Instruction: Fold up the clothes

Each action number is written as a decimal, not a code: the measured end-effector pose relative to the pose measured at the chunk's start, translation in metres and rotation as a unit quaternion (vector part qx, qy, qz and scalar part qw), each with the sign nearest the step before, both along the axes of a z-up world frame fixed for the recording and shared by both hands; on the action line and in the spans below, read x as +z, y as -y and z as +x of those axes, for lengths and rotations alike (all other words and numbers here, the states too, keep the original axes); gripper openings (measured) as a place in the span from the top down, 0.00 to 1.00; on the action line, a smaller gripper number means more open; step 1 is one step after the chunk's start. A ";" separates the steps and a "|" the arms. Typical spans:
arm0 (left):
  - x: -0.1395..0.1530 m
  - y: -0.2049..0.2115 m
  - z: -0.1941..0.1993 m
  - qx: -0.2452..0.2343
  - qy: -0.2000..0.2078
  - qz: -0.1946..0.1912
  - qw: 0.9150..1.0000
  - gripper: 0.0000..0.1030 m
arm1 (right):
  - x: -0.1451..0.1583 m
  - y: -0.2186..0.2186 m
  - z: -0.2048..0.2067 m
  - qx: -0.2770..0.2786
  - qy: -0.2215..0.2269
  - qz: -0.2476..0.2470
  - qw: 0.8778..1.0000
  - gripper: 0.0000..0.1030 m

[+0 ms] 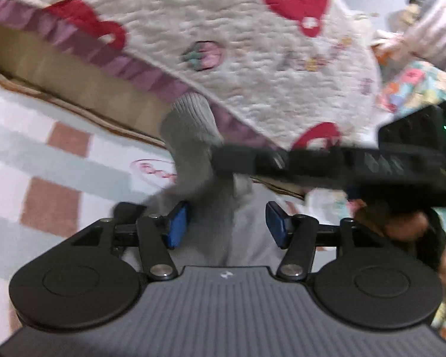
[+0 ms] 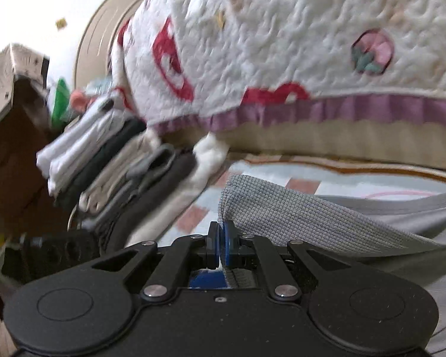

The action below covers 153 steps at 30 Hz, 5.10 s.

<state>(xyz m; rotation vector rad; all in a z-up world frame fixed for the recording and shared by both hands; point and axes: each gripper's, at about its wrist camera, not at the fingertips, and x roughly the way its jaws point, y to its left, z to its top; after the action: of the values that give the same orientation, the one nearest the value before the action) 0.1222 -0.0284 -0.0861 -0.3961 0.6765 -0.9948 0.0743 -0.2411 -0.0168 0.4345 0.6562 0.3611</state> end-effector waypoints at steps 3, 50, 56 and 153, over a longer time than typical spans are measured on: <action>-0.007 0.000 0.009 0.025 0.006 0.054 0.998 0.88 | -0.010 0.004 -0.003 0.007 -0.022 0.019 1.000 0.95; -0.019 -0.016 0.194 0.147 -0.008 0.194 0.970 0.95 | -0.028 0.281 -0.025 -0.242 0.082 -0.070 0.964 0.95; -0.002 -0.005 0.193 0.150 0.032 0.198 0.968 0.95 | 0.007 0.279 -0.025 -0.259 0.094 -0.157 0.948 0.95; -0.046 0.009 0.214 0.186 0.054 0.307 0.932 0.97 | -0.062 0.277 0.052 -0.257 0.039 -0.236 0.936 0.94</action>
<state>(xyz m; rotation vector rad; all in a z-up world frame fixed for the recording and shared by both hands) 0.3364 -0.0376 -0.1322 0.0862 0.7404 -0.4047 0.1268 -0.5180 -0.0787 0.1175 0.5063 -0.2766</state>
